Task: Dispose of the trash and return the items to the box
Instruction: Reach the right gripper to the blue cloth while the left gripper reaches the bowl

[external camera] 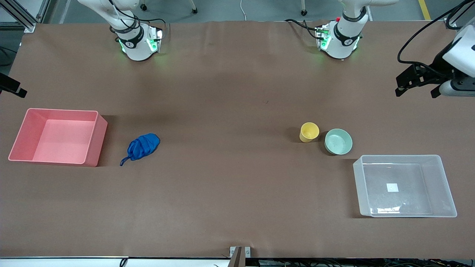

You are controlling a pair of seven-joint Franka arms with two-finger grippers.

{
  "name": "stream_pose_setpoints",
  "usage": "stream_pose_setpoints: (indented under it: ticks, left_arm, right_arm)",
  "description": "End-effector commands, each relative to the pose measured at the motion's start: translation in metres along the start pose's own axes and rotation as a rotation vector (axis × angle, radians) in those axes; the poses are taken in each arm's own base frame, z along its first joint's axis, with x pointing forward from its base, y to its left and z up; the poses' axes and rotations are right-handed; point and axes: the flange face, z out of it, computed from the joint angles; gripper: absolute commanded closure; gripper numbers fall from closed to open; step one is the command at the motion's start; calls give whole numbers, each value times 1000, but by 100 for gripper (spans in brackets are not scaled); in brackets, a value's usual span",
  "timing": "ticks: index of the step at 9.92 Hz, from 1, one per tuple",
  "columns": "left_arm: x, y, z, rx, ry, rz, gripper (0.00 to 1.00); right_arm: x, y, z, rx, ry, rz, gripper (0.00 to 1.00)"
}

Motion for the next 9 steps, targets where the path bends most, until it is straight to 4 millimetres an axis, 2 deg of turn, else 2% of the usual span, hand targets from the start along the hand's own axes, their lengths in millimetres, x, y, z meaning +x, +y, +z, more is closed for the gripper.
stream_pose_setpoints:
  ticks: [1, 4, 6, 7, 9]
  left_arm:
    - [-6, -6, 11, -11, -20, -8, 0]
    - [-2, -7, 16, -12, -28, -6, 0]
    - [3, -7, 31, -11, -49, -4, 1]
    - [6, -8, 51, -10, -58, -5, 1]
    - [5, -10, 114, -10, -54, -11, 2]
  right_arm:
    - [-3, -2, -1, 14, -1, -12, 0]
    - [-3, -1, -1, 14, 0, -18, 0]
    - [-2, -13, -5, 1, 10, -86, 0]
    - [-3, -32, 2, -7, -7, -133, 0]
    - [7, -70, 54, -14, -42, -101, 0]
